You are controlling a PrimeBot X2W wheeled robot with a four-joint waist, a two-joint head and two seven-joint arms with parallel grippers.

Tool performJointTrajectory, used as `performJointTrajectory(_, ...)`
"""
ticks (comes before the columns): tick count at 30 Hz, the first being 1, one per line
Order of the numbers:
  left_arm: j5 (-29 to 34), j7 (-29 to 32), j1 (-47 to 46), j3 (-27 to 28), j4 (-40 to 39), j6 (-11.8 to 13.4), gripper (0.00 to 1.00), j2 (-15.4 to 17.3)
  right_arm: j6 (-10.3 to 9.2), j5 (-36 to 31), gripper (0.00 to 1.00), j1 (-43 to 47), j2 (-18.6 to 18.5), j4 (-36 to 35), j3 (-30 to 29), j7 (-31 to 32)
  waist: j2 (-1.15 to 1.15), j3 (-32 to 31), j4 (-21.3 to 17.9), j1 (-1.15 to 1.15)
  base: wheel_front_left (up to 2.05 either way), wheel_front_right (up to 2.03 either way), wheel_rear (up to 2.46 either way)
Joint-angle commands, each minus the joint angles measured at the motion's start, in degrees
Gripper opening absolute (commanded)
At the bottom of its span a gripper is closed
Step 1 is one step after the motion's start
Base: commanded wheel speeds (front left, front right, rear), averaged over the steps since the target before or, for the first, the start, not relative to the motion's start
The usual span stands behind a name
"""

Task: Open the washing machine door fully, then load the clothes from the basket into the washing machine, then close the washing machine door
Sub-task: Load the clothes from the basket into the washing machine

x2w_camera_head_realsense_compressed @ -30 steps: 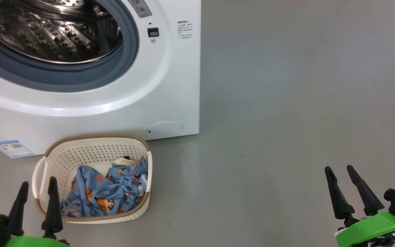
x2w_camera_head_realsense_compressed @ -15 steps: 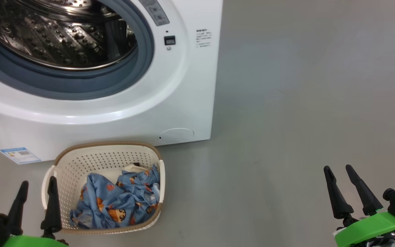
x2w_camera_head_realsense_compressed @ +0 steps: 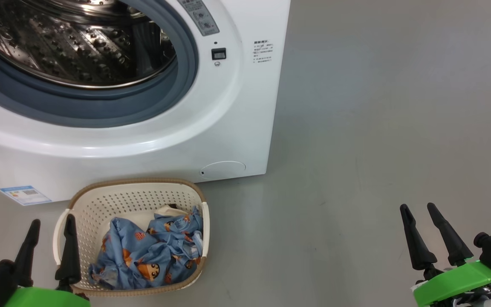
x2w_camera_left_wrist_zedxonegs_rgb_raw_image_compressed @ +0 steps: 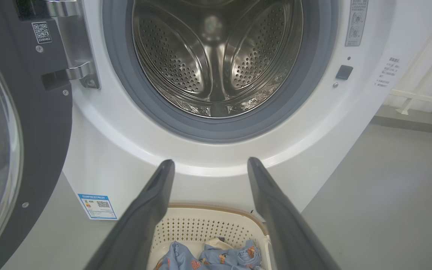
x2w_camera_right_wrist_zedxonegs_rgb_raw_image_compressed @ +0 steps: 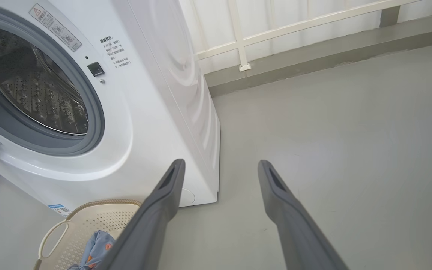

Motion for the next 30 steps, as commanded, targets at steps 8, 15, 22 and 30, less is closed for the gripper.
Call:
performJointTrajectory(8,0.5,-0.3,-1.9,1.3,0.4,-0.1,1.0,0.6,0.16,-0.5,1.0,-1.8,-0.2,-1.6,1.3,-0.7,0.0,0.8,-0.1,0.0,0.0,0.0,0.0)
performJointTrajectory(15,0.3,-0.3,-3.5,-0.6,4.7,-0.1,1.0,0.2,0.16,-0.5,1.0,-3.2,0.4,-2.0,2.1,-0.7,0.0,4.0,-0.4,0.0,0.0,0.0,0.0)
performJointTrajectory(22,-1.2,-0.3,-8.9,-3.2,14.0,-0.1,1.0,1.0,0.16,-0.8,1.0,-6.1,1.8,-2.8,2.3,-0.7,0.0,9.9,-0.9,0.0,0.0,0.0,0.0)
performJointTrajectory(30,-3.3,-0.3,-18.2,-6.9,27.5,-0.1,1.0,3.0,0.16,-1.2,1.0,-10.0,3.3,-3.4,3.1,-0.7,0.0,16.9,-1.8,0.0,0.0,0.0,0.0)
